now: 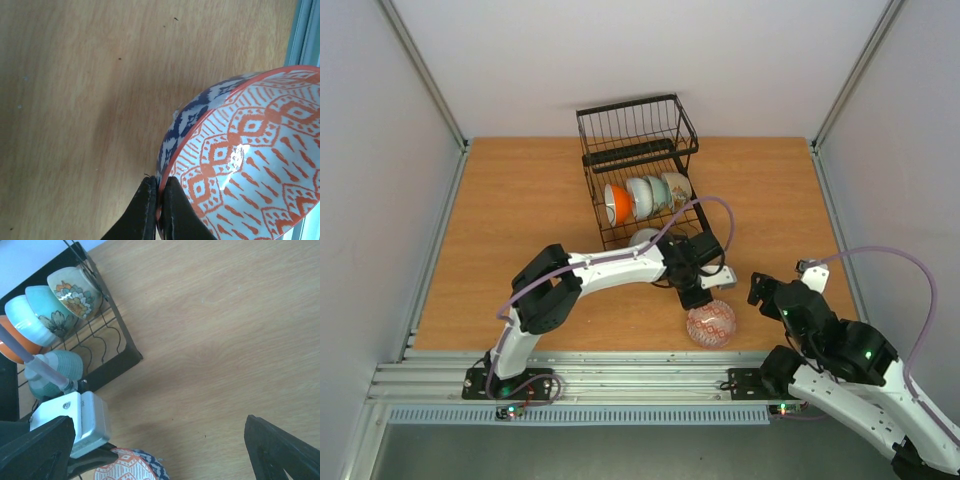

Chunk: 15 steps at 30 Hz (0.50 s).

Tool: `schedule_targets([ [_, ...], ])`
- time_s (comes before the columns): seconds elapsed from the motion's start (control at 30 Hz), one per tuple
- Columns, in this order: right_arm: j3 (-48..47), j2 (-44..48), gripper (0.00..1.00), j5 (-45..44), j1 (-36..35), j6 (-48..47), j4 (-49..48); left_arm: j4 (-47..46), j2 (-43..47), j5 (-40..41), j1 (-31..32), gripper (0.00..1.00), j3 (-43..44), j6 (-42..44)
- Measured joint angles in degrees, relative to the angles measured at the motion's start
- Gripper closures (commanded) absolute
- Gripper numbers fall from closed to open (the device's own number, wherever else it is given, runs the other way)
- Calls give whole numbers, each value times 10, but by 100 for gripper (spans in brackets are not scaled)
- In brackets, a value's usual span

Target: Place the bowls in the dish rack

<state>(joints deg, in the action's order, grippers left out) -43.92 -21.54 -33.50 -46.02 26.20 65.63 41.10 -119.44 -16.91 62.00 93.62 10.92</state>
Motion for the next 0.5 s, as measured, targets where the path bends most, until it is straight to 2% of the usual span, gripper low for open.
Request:
schedule_targets([
  [0.1,-9,0,6,5,0,-10,-1,3,11,-7,-14,99,-4,1],
  [0.27,-16,-5,6,41,0,-35,-24,6,48,-39,-80,99,-9,0],
  [0.5,-4,-71,4,136,0,-75,-119,2,144,-138,-176,100,-36,0],
])
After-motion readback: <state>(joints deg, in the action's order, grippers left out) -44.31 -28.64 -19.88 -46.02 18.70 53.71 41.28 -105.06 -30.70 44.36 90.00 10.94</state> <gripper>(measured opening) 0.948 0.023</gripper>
